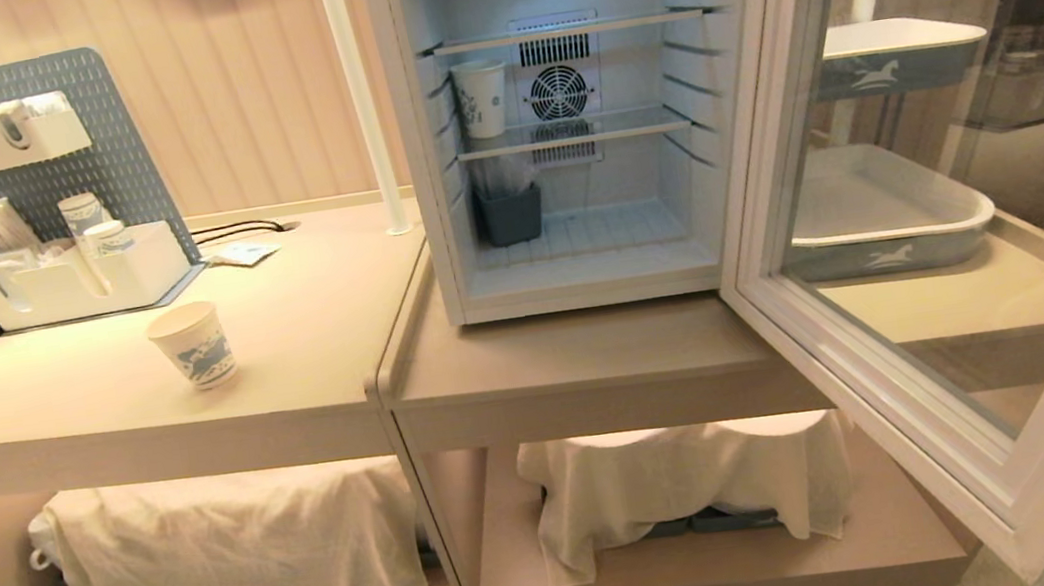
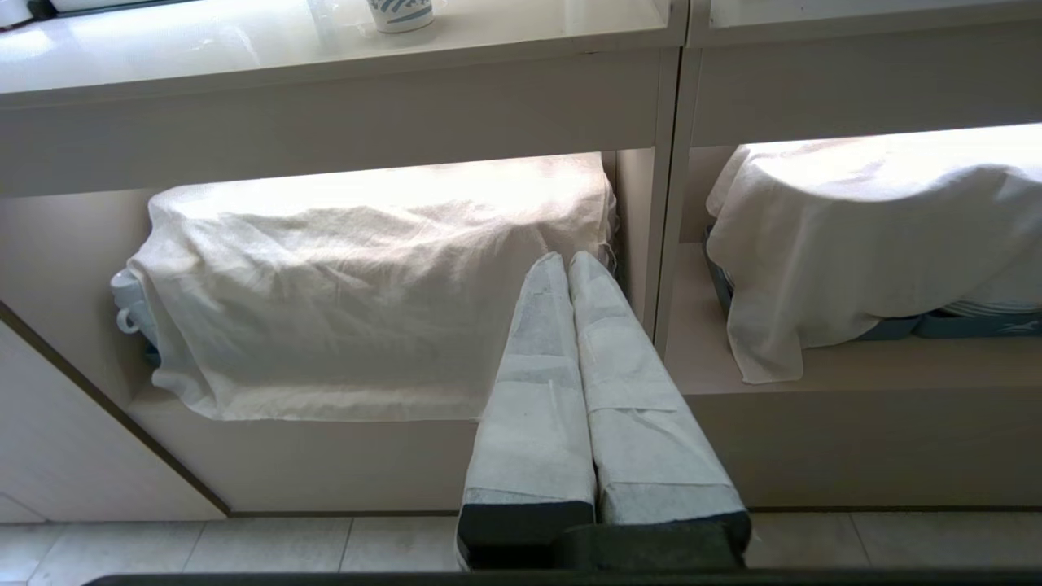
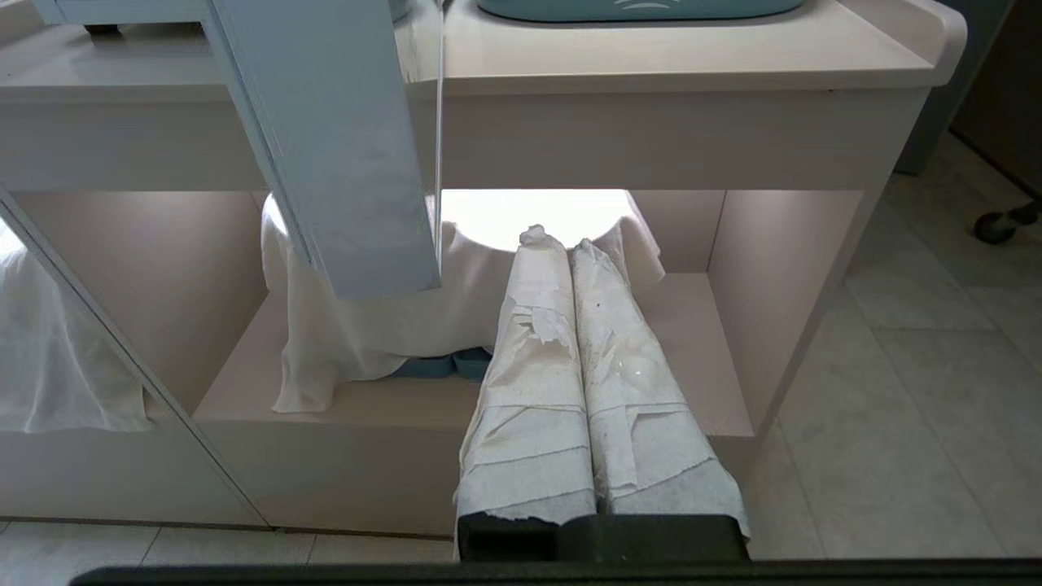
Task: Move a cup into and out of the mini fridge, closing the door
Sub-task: Put the paper cup in the freezer
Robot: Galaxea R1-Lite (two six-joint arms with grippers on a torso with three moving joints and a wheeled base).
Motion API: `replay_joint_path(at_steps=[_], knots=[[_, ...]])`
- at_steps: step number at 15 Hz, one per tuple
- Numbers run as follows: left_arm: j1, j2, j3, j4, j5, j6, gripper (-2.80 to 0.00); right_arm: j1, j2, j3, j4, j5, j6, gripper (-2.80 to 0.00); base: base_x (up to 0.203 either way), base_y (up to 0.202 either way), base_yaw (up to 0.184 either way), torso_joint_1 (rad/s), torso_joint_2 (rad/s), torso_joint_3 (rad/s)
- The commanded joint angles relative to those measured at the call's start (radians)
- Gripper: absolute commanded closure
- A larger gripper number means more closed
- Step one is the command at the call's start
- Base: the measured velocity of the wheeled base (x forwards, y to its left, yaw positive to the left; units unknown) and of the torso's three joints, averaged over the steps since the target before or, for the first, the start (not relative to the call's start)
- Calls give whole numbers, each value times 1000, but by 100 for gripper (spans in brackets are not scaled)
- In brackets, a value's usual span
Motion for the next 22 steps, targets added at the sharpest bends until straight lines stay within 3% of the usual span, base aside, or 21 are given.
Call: replay_joint_path(at_steps=[1, 7, 18, 22], knots=[[1, 2, -2, -2, -2, 5, 0, 0, 1, 0, 0, 0, 0, 0, -88, 0, -1, 11, 7, -2], [0, 2, 0, -3, -1, 7, 0, 0, 1, 0, -1, 0, 0, 0, -168, 0, -1, 1, 1, 5], [1, 2, 0, -3, -9, -7, 0, 0, 1, 0, 0, 0, 1, 0, 1, 4, 1, 0, 0, -1], [0, 2, 0, -3, -11, -10, 0, 0, 0, 0, 0, 0, 1, 0, 1, 152, 2, 1, 2, 4]])
